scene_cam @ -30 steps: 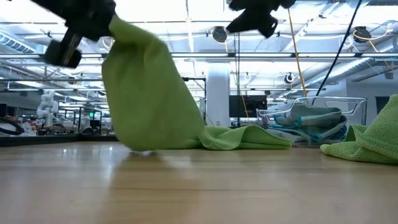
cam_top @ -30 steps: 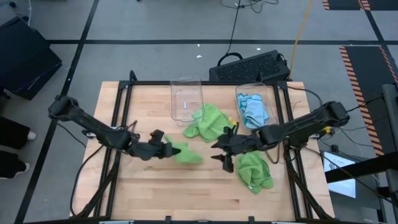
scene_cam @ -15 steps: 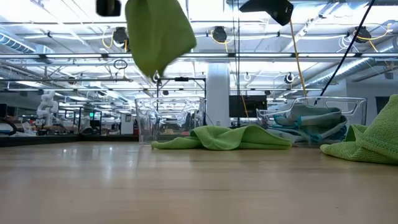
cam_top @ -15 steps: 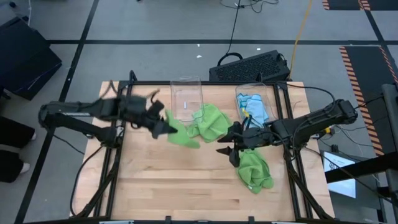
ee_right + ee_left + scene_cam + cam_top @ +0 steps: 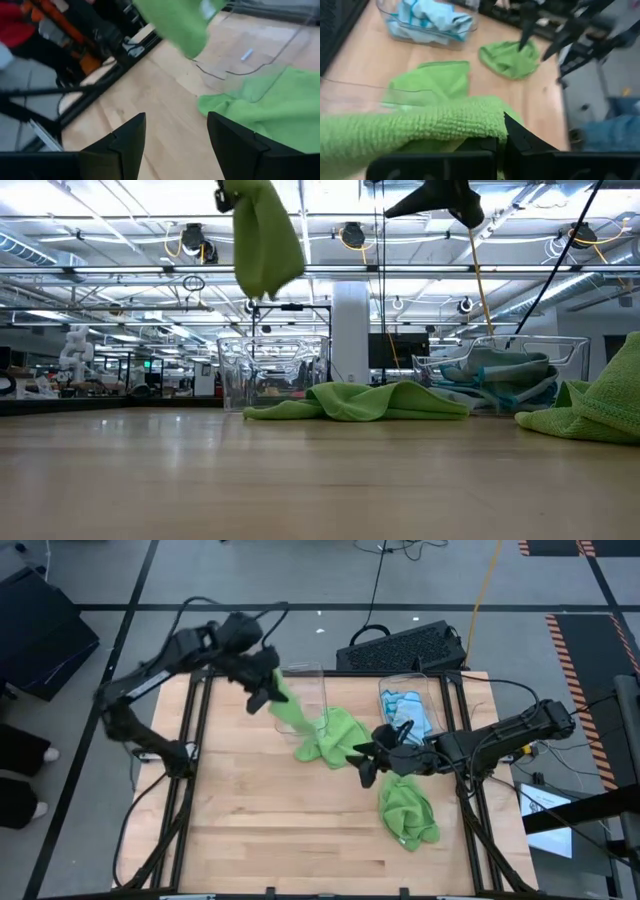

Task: Fold microfiber towels
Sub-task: Put the bottom left green microfiber towel into the left transparent bin

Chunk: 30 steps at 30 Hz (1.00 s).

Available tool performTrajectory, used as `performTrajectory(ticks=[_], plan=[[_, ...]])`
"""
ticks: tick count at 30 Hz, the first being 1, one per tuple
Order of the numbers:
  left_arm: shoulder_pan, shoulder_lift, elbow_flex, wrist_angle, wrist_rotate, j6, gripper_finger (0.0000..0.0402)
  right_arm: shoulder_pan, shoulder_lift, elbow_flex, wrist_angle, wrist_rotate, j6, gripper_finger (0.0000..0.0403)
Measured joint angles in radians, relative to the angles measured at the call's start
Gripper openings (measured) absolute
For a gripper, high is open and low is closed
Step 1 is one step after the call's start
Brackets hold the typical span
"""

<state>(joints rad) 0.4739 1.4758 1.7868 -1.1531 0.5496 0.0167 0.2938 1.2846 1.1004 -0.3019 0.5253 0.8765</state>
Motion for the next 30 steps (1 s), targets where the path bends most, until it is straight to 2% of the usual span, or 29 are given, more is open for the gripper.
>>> performTrajectory(ticks=[7,11,16,22,26,30], plan=[[0.05,0.203,0.213,-0.201,-0.059,0.349,0.0,0.0,0.0,0.0,0.004,0.025,0.144,0.0203],[0.054,0.284,0.282,-0.298,-0.142,0.55,0.0,0.002,0.0,0.0,0.005,0.024,0.159,0.0203],[0.044,0.331,0.271,-0.349,-0.267,0.718,0.0,0.015,0.0,0.0,-0.002,0.024,0.165,0.0203],[0.016,0.36,0.25,-0.33,-0.324,0.942,0.0,0.015,0.0,0.0,-0.028,0.025,0.179,0.0203],[-0.007,0.379,0.212,-0.296,-0.443,1.074,0.0,0.016,0.0,-0.015,-0.028,0.024,0.17,0.0203],[-0.01,0.386,0.179,-0.219,-0.573,1.126,0.0,0.016,0.0,-0.042,-0.014,0.02,0.186,0.0203]])
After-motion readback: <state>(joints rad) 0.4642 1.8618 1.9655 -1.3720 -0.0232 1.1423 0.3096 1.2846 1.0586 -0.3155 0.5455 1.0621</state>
